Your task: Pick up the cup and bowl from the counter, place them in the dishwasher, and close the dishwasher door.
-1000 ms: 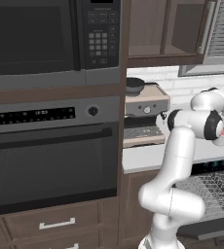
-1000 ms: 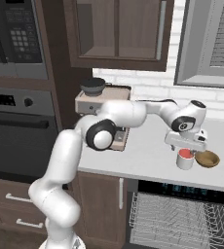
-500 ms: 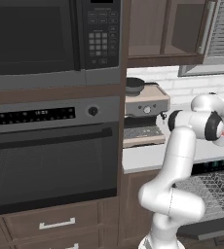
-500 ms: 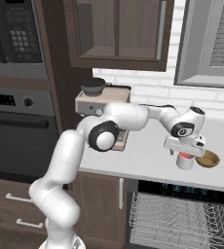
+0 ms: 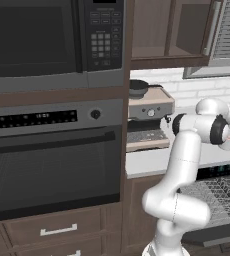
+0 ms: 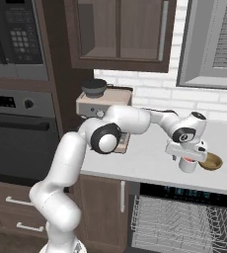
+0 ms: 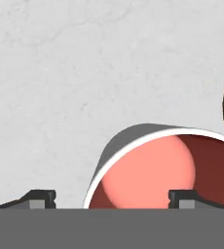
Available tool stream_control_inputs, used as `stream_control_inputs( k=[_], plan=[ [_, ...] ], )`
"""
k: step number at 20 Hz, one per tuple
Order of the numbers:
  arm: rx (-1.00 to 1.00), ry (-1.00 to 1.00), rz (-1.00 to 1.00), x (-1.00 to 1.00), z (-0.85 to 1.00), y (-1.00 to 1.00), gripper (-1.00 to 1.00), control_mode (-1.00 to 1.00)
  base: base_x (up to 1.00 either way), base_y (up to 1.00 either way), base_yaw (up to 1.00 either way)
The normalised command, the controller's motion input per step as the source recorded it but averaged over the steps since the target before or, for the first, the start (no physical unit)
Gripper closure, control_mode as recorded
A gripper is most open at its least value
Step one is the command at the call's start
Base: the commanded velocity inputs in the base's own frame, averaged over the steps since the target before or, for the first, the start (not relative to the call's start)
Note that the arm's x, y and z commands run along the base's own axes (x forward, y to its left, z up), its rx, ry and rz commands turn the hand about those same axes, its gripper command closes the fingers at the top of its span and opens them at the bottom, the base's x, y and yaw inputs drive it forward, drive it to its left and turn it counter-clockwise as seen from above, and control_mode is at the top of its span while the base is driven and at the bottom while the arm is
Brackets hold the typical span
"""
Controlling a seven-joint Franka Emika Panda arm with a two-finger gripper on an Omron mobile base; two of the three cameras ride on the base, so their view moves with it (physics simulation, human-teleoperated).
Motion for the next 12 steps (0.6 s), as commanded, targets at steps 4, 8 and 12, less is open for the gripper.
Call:
stream_control_inputs(
  k=[4,8,12],
  plan=[
    [0.00,0.01,0.00,-0.04,-0.01,0.00,1.00,-1.00,0.00,0.00,0.00],
    [0.00,0.00,0.00,-0.33,0.00,0.00,1.00,-1.00,0.00,0.00,0.00],
    [0.00,0.00,0.01,-0.77,-0.01,0.00,1.00,-1.00,0.00,0.00,0.00]
  ],
)
